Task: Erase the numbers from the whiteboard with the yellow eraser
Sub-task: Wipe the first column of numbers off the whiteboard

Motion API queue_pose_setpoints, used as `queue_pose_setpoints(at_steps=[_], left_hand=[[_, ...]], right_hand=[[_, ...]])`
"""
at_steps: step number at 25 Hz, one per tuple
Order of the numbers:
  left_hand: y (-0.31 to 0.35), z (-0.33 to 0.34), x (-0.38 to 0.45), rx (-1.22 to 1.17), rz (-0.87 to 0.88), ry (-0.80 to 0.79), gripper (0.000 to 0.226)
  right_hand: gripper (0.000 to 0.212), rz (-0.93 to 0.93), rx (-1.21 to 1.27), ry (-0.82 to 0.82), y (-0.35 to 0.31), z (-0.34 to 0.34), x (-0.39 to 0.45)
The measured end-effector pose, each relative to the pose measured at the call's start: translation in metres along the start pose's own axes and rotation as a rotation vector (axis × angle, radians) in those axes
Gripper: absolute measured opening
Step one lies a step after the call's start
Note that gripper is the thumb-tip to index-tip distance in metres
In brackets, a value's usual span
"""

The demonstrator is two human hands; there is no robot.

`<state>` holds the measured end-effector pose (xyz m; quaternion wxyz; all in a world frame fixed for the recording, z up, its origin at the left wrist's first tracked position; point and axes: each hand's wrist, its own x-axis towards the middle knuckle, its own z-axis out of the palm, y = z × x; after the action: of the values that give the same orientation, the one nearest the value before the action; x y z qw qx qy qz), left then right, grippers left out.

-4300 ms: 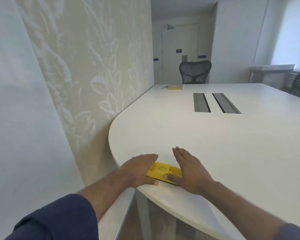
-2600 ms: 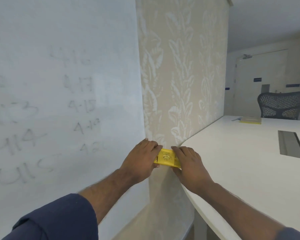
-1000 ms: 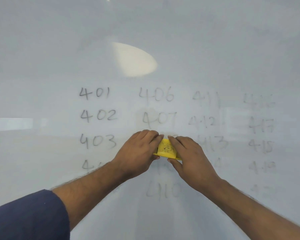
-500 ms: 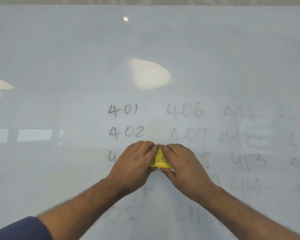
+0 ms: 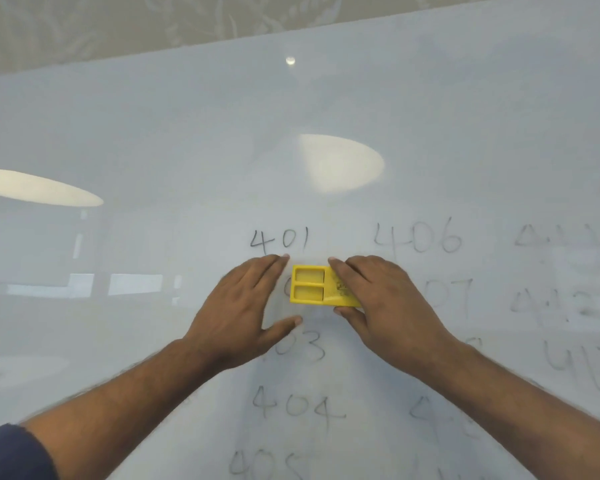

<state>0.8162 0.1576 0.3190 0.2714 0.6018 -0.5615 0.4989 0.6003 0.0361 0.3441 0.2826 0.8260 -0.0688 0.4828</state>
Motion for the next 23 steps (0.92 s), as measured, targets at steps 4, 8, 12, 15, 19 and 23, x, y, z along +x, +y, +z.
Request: queue_pose_setpoints(at_steps=[4, 8, 12, 15, 19, 23], left_hand=[[-0.041, 0.003, 0.006, 0.035, -0.126, 0.053, 0.088], [-0.076, 0.011, 0.017, 0.044, -0.154, 0.065, 0.089], [-0.110, 0.020, 0.026, 0.068, -0.090, 0.071, 0.084], [-0.126, 0.032, 0.030, 0.031, -0.094, 0.076, 0.082], [-0.135, 0.050, 0.029, 0.022, -0.067, 0.114, 0.079], [-0.141, 0.058, 0.029, 0.010, -0.031, 0.167, 0.075]], right_hand=[[0.060, 0.022, -0.031, 0.031, 0.007, 0.002, 0.015], [0.059, 0.046, -0.072, 0.040, 0.013, 0.004, 0.036], [0.058, 0.098, -0.078, 0.079, 0.010, 0.007, 0.062], [0.059, 0.080, -0.099, 0.095, 0.005, 0.010, 0.083], [0.060, 0.069, -0.139, 0.121, 0.005, 0.014, 0.104], [0.058, 0.090, -0.123, 0.114, 0.001, 0.026, 0.107]])
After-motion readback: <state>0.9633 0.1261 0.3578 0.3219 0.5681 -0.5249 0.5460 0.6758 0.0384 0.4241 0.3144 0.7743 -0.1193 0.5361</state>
